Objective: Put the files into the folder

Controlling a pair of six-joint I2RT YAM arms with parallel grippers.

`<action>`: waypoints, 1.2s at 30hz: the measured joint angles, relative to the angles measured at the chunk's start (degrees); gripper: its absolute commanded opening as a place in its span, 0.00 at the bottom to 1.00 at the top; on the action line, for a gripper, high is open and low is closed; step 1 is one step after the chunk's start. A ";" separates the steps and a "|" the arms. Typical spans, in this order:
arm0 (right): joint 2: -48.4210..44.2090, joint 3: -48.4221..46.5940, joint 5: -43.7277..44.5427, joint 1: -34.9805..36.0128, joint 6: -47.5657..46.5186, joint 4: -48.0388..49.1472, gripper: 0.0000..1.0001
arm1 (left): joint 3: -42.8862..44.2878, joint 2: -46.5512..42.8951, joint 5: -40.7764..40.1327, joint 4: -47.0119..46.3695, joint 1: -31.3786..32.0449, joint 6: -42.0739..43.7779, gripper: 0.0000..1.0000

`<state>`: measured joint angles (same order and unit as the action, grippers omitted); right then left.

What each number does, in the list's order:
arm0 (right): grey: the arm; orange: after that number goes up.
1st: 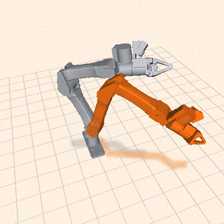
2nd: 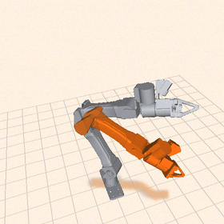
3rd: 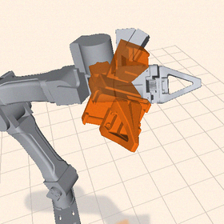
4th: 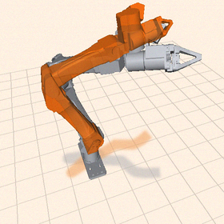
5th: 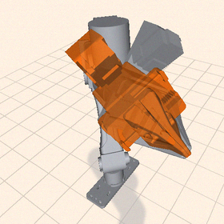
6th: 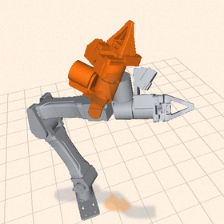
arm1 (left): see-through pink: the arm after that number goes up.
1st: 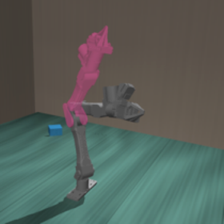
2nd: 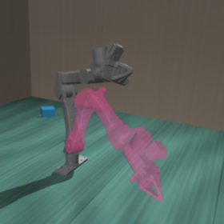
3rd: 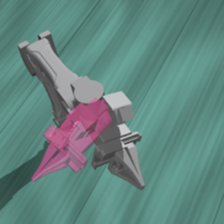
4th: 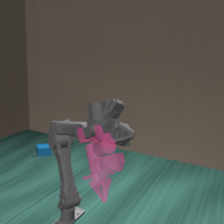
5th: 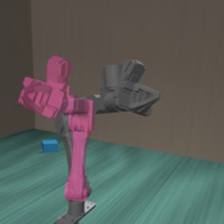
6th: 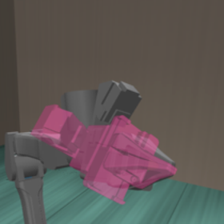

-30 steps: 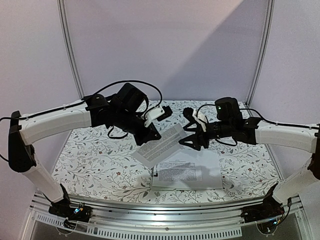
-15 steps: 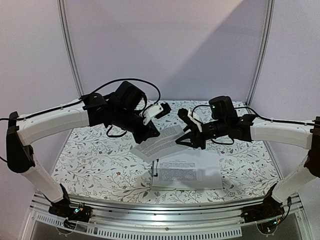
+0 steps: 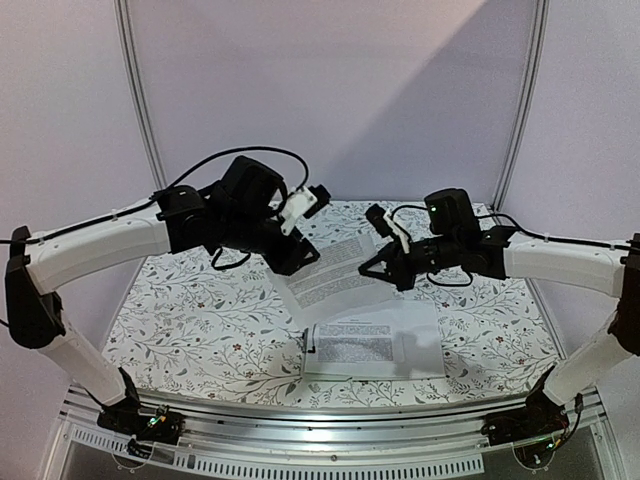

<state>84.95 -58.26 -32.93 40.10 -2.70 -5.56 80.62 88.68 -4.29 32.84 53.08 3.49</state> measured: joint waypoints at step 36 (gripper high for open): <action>-14.21 17.97 -8.37 -10.58 38.60 9.42 0.00 | -12.41 19.78 10.93 -4.66 -1.86 -47.10 0.49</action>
<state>70.74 -40.29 -41.30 29.52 35.90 3.86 68.20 108.47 6.63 28.18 51.22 -43.62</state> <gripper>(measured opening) 0.008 0.533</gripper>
